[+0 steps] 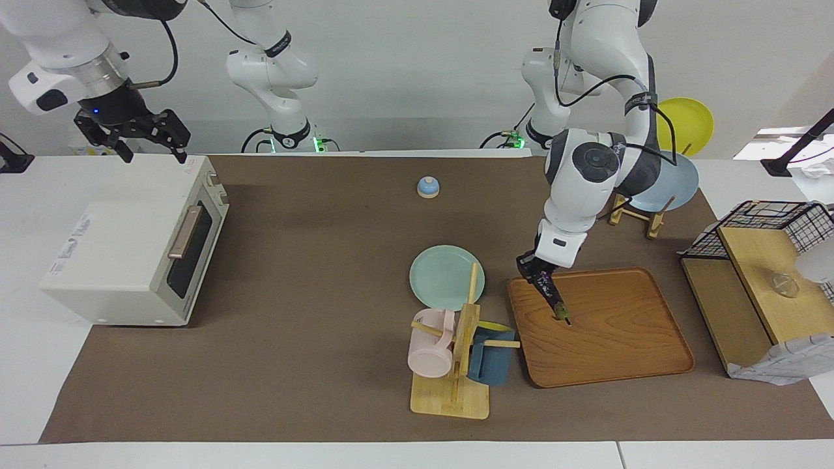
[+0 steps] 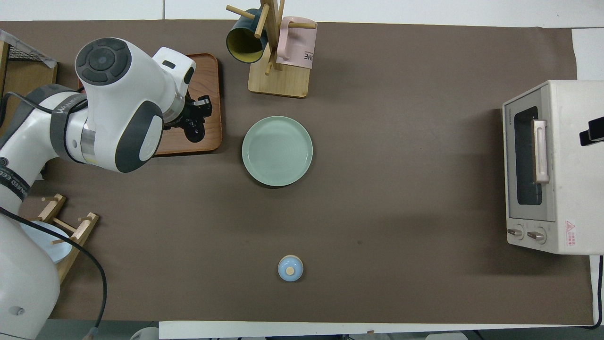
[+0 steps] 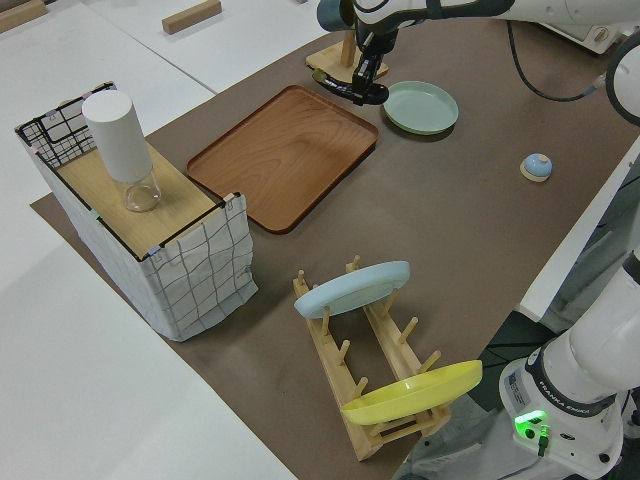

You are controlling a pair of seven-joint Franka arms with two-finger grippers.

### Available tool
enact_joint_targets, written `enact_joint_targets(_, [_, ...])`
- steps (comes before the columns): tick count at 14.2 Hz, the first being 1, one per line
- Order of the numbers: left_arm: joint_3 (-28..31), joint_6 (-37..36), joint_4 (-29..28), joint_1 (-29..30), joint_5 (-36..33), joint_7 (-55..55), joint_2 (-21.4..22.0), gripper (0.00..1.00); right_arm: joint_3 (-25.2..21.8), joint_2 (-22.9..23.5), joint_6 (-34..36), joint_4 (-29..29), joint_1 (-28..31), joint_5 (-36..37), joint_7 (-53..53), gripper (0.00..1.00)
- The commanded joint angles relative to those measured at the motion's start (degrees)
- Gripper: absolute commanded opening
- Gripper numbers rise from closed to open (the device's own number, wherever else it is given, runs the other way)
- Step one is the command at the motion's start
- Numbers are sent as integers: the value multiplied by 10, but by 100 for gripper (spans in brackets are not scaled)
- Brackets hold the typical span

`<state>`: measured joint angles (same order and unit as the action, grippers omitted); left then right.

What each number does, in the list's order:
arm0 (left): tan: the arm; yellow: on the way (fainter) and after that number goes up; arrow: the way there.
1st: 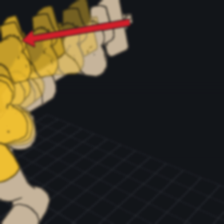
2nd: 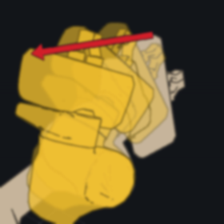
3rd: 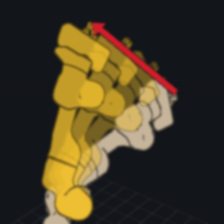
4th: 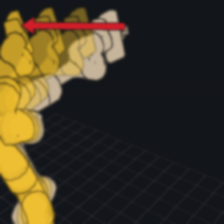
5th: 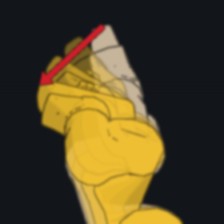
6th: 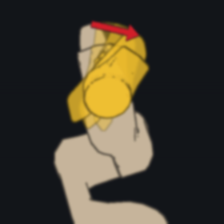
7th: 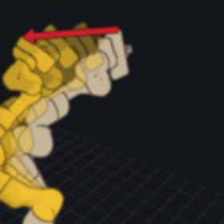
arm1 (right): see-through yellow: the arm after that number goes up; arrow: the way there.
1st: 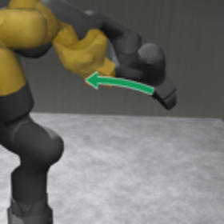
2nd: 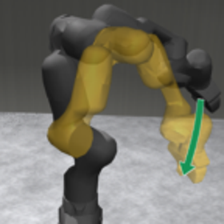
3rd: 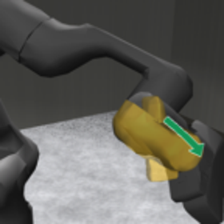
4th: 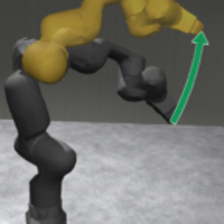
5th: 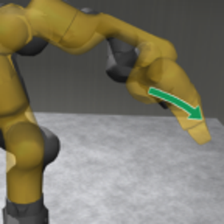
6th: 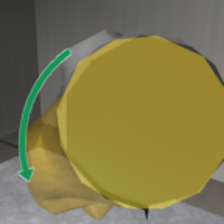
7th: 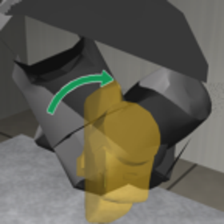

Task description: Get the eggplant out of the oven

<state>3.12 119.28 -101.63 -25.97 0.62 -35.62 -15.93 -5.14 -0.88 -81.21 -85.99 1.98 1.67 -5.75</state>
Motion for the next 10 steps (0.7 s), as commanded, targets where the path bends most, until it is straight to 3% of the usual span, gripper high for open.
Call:
enact_joint_targets(1, [-7, -38, 31, 91, 1, 17, -21, 0, 2, -7, -10, -18, 5, -5, 7, 100])
enact_joint_targets(4, [-5, -20, 25, 113, 2, 58, -21, 0, 2, -7, -7, -20, 3, -6, 7, 100])
enact_joint_targets(6, [-6, 36, 3, 163, 2, 141, -24, 0, 2, -7, -7, -21, 2, -6, 7, 100])
enact_joint_targets(8, [-6, 130, -19, 188, 4, 268, -58, 0, 2, -7, -5, -22, -1, -8, 6, 100])
enact_joint_targets(10, [-5, 189, -11, 180, 4, 274, -100, 0, 2, -8, -4, -24, -2, -9, 6, 100])
